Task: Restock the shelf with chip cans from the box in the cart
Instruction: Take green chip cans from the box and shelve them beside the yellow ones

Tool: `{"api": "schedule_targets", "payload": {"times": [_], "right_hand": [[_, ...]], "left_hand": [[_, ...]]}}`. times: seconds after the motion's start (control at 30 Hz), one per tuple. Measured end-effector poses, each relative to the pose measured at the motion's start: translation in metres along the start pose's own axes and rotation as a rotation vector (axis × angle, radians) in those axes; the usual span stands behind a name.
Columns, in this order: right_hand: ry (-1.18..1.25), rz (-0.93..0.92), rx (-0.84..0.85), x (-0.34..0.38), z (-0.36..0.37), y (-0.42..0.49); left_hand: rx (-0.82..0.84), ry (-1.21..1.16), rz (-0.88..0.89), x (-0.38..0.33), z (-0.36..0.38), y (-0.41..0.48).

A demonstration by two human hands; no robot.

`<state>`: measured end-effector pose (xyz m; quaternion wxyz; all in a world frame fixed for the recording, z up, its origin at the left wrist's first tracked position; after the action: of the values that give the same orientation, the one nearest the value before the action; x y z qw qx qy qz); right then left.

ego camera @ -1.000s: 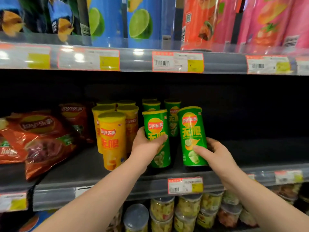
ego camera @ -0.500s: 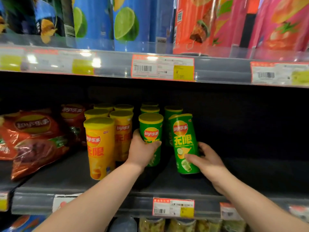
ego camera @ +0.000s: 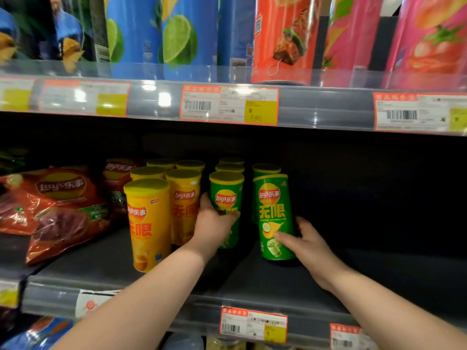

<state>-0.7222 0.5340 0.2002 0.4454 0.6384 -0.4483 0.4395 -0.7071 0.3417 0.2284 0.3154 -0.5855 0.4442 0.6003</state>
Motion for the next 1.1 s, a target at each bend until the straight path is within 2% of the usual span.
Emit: {"api": "schedule_targets", "payload": {"times": [0.17, 0.27, 0.33, 0.4, 0.47, 0.53, 0.8, 1.1], "right_hand": [[-0.004, 0.008, 0.023, -0.002, 0.003, 0.013], [-0.080, 0.007, 0.042, -0.003, 0.007, 0.019], [-0.147, 0.013, 0.036, -0.004, 0.008, 0.023], [-0.211, 0.033, 0.005, -0.004, 0.009, 0.027], [-0.251, 0.050, -0.014, -0.004, 0.011, 0.032], [-0.281, 0.061, -0.024, -0.002, 0.012, 0.036], [-0.369, 0.105, -0.027, -0.001, 0.014, 0.060], [-0.396, 0.091, -0.039, -0.002, 0.017, 0.078]], "left_hand": [[0.081, 0.022, 0.003, 0.008, -0.008, -0.015], [0.109, 0.149, -0.040, 0.013, -0.014, -0.027], [0.155, 0.323, -0.072, 0.018, -0.017, -0.032], [0.251, 0.629, -0.059, 0.021, -0.021, -0.036], [0.323, 0.889, -0.003, 0.023, -0.023, -0.042], [0.350, 1.026, 0.088, 0.026, -0.022, -0.046], [0.323, 1.049, 0.177, 0.034, -0.022, -0.044], [0.300, 1.020, 0.182, 0.038, -0.023, -0.042]]}}
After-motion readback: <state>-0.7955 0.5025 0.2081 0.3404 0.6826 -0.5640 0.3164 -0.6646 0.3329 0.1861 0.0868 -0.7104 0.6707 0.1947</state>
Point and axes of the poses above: each hand's wrist, its own y-axis towards the middle knuckle, its own z-axis out of the palm, x = y × z, the point moved 3 cm from there along y, towards the middle knuckle, and after that the axes turned 5 degrees about -y, right-handed, at the moved point
